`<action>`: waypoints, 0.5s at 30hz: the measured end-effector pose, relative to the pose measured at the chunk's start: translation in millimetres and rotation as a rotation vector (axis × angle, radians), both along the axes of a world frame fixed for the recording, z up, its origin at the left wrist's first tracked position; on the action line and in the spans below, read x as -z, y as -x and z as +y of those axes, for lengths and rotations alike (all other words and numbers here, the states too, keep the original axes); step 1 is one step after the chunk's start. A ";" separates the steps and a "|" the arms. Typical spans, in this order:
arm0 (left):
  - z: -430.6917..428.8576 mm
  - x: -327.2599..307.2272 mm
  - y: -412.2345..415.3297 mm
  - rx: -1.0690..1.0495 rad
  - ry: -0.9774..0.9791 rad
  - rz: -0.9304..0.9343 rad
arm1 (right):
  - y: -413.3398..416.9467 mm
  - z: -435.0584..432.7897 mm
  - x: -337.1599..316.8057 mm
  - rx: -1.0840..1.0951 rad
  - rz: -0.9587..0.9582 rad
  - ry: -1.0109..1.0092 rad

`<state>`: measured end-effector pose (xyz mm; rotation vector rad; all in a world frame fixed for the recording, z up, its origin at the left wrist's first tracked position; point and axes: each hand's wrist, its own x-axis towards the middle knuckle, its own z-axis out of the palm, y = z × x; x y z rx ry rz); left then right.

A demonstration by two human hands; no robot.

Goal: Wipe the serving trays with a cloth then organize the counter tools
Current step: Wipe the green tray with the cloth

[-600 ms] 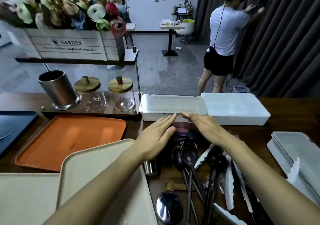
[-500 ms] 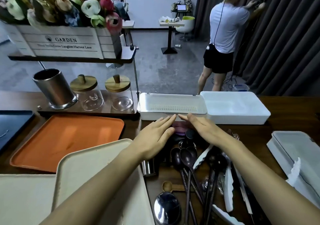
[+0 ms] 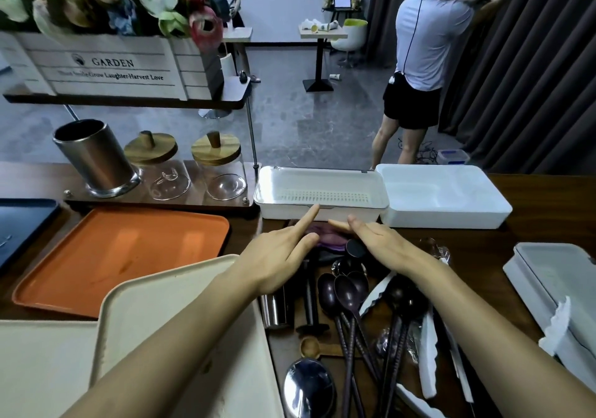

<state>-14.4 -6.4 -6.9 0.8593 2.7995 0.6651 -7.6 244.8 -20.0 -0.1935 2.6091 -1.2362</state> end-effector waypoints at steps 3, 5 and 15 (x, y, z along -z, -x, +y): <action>-5.7 -3.2 -7.6 -0.034 0.000 0.008 | 10.0 -0.7 -9.1 -0.072 0.041 -0.117; -10.4 -1.8 -11.1 -0.044 0.002 0.000 | 19.2 -4.7 -17.1 -0.135 0.063 -0.198; -40.3 12.6 -22.6 -0.126 -0.090 -0.050 | 51.8 -32.3 -35.9 -0.323 -0.122 -0.475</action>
